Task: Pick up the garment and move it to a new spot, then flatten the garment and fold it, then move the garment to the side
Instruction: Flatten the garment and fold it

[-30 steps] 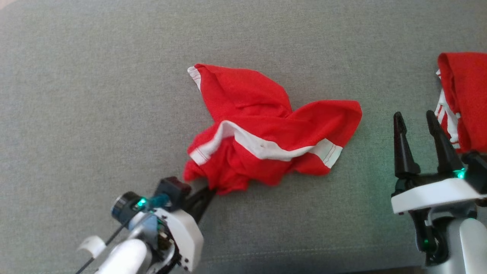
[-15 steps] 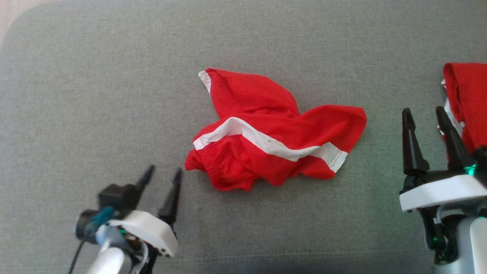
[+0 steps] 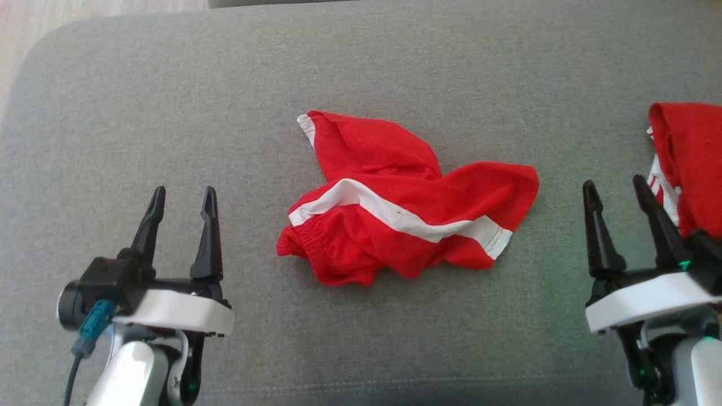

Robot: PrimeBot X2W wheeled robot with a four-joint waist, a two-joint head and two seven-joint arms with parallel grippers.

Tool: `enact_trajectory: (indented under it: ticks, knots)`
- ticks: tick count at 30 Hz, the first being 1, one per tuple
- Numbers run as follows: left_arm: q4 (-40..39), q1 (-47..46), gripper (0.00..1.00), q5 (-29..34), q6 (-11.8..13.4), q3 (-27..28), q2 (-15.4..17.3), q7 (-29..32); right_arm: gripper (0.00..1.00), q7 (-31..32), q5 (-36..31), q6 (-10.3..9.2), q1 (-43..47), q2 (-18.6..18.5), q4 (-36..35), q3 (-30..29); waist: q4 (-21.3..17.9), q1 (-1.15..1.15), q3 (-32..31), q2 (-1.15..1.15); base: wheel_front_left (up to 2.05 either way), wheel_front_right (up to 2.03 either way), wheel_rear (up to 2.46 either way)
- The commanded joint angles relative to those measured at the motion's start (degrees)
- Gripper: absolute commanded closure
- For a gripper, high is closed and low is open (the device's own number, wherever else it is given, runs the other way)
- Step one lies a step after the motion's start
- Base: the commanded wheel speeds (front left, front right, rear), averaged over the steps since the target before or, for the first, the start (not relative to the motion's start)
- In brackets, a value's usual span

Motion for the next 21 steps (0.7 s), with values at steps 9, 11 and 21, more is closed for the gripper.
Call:
enact_trajectory:
  ticks: [9,11,21]
  knots:
    - [-2.1,-1.1,0.0,0.7,0.1,2.8,1.3,-0.7,0.0,0.1,-0.3,-0.05,-0.1,-0.8,-3.4,2.5,-0.7,0.0,-0.3,0.0,0.0,0.0,0.0]
    - [-2.1,-1.2,0.0,0.7,0.0,2.8,1.3,-0.7,0.0,0.2,-0.3,-0.05,-0.2,-0.8,-3.4,2.5,-0.6,0.0,-0.2,0.0,0.0,0.0,0.0]
    - [-0.4,-5.0,0.0,-1.9,-5.1,-1.4,1.6,7.1,0.0,0.2,-0.1,-0.05,-0.8,-0.5,-3.4,2.3,-0.3,0.0,0.9,0.0,0.0,0.0,0.0]
